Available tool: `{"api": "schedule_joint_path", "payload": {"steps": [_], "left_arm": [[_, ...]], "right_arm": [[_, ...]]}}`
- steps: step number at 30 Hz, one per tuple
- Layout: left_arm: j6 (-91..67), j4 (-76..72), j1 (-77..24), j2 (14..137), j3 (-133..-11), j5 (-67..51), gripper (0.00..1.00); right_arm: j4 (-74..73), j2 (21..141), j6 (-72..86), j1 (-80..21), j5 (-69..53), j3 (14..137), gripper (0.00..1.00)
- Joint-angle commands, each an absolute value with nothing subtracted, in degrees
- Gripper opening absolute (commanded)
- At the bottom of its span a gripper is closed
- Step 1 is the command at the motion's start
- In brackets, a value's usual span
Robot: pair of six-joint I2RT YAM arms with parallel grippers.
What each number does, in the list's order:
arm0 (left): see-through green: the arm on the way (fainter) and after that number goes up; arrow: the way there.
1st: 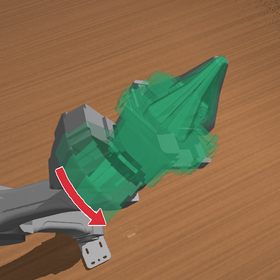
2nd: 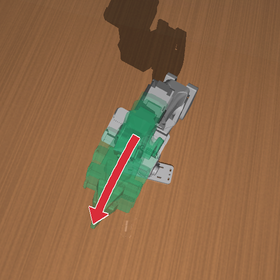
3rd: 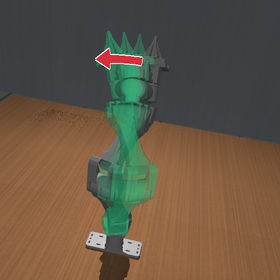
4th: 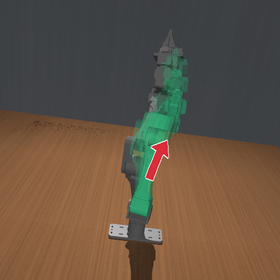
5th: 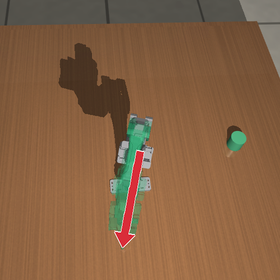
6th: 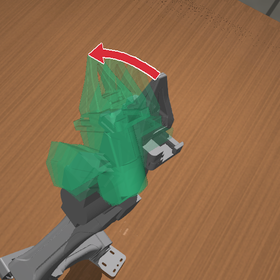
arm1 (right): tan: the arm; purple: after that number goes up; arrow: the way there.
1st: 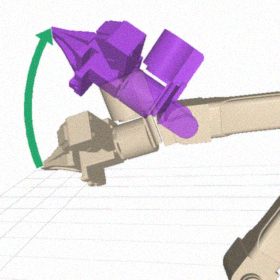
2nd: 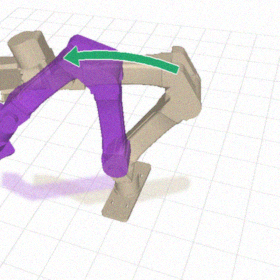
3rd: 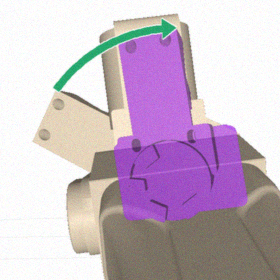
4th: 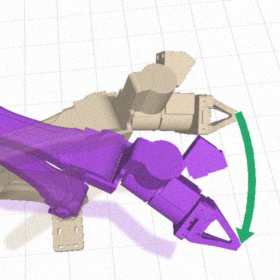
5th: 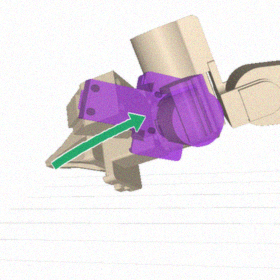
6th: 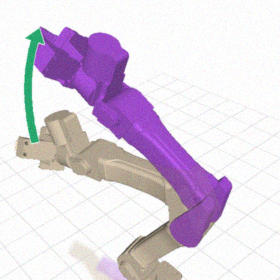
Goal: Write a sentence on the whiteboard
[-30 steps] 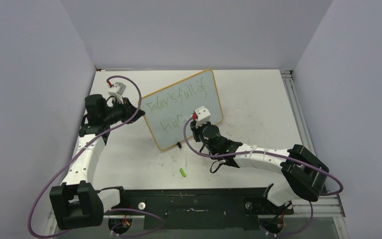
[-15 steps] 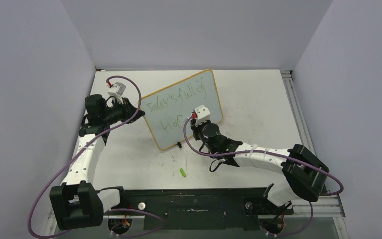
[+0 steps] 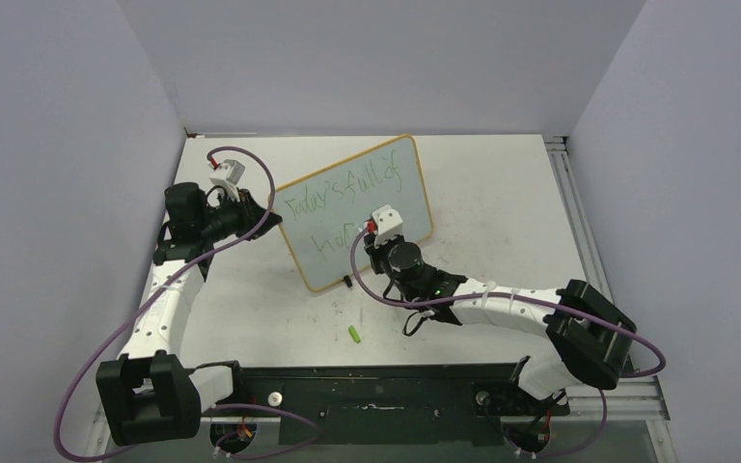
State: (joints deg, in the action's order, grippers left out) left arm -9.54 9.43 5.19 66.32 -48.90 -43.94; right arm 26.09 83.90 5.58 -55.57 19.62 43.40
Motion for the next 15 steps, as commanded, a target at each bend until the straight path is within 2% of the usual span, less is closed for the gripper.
{"api": "schedule_joint_path", "payload": {"steps": [1,15], "left_arm": [[-8.6,8.7,5.1,65.3,-50.2,-43.4,0.00],[-8.7,8.5,5.1,65.3,-50.2,-43.5,0.00]], "right_arm": [[27.9,84.4,5.5,-57.5,21.1,44.9,0.05],[27.0,85.9,7.9,-58.4,23.4,42.2,0.05]]}}
